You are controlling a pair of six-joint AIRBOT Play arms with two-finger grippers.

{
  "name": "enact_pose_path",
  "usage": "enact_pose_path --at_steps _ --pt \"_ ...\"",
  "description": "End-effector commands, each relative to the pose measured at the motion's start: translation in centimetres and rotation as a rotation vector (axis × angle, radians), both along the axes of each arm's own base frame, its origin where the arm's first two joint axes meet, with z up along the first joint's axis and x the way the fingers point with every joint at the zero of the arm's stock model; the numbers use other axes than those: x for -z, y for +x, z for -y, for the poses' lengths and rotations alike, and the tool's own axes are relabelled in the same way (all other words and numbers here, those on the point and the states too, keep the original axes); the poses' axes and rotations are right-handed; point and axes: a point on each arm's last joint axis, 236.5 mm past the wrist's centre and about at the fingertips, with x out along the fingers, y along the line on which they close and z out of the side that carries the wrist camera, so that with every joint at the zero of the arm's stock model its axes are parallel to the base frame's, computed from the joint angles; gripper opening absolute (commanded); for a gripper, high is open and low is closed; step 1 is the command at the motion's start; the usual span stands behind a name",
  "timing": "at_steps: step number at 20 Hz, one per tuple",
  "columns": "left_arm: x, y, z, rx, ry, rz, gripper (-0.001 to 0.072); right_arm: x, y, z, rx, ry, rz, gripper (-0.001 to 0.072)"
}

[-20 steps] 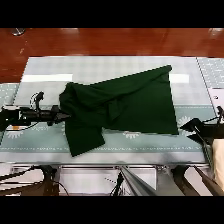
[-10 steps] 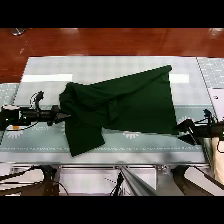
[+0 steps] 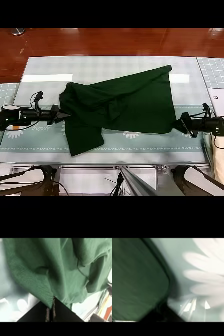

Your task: Fold the shirts.

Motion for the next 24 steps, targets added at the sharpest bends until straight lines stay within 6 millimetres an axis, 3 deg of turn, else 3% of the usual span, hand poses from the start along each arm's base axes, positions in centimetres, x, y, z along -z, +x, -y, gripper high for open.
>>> enact_pose_path --at_steps 1,3,5,6,8,10,12,14,15,17,19,22,24 --pt "-0.5 0.8 0.2 -0.031 -0.021 0.012 0.0028 -0.5 1.4 -2.2 -0.077 -0.003 0.062 0.0021" --pt "-1.9 1.9 0.3 -0.042 -0.046 0.065 0.0027 -3.1 2.8 -2.8 -0.148 0.008 0.110 0.0020" --pt "-7.2 5.3 0.6 -0.063 -0.125 0.206 0.0026 -9.2 6.9 -2.0 -0.203 -0.037 0.256 0.0019" --pt "-11.9 7.8 0.5 -0.091 -0.174 0.326 0.0026 -13.5 9.4 -1.3 -0.217 -0.083 0.354 0.0019" --pt "-23.7 11.9 -0.5 -0.147 -0.225 0.627 0.0025 -24.4 13.8 -0.9 -0.251 -0.196 0.591 0.0019" --pt "-36.1 12.8 -1.3 -0.170 -0.182 0.916 0.0025 -37.1 15.7 -1.2 -0.253 -0.335 0.868 0.0019" --pt "-46.3 10.7 -1.5 -0.183 -0.069 1.136 0.0025 -47.4 14.0 -1.4 -0.218 -0.449 1.071 0.0019" --pt "-53.5 6.9 -1.5 -0.195 0.110 1.297 0.0025 -54.4 10.3 -1.1 -0.180 -0.609 1.205 0.0019" --pt "-56.0 4.7 -1.9 -0.211 0.234 1.351 0.0025 -57.1 7.8 -1.1 -0.149 -0.687 1.261 0.0019" --pt "-59.2 0.5 -3.9 -0.302 0.507 1.408 0.0025 -59.8 2.6 -0.8 -0.089 -0.823 1.310 0.0020" --pt "-61.7 -4.7 -6.2 -0.436 0.766 1.440 0.0026 -60.8 -2.2 -2.0 -0.077 -0.874 1.342 0.0020" --pt "-63.7 -12.7 -8.1 -0.583 1.095 1.480 0.0026 -61.5 -8.2 -3.0 -0.040 -0.955 1.384 0.0020" --pt "-64.2 -17.2 -8.8 -0.665 1.199 1.487 0.0026 -61.4 -10.9 -2.8 -0.031 -1.000 1.386 0.0020"
